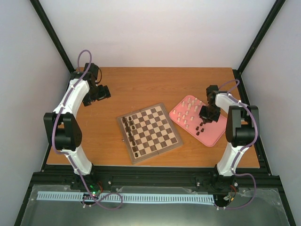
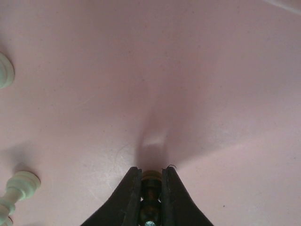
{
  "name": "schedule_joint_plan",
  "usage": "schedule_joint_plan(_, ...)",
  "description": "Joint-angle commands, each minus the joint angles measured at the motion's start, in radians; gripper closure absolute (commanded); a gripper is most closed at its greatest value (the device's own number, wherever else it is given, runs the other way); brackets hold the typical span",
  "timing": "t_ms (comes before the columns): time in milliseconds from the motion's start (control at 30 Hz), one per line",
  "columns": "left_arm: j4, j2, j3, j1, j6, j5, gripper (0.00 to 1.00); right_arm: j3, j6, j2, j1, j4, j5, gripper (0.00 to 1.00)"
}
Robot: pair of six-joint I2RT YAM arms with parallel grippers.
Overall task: Set up the chess pieces on the board
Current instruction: Pick up the chess piece from the storage box.
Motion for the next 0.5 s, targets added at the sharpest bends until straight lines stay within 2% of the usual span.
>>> schedule_joint_plan(0,-0.008,0.007,0.042,-0.006,0.006,-0.002,0.0,0.027,0.005,-0.01,-0.012,-0.001,0.028,0.97)
schedule_joint_plan(267,-0.008,-0.009,0.041,-0.006,0.005,-0.008,0.0,0.144,-0.015,-0.104,-0.001,-0.09,0.024,0.97)
schedule_joint_plan(367,-0.011,-0.016,0.045,-0.006,0.005,-0.01,0.0,0.207,-0.012,-0.132,0.062,-0.148,0.042,0.97)
schedule_joint_plan(467,-0.011,-0.023,0.046,-0.007,0.004,-0.009,0.0,0.258,0.026,-0.132,0.178,-0.174,0.025,0.97)
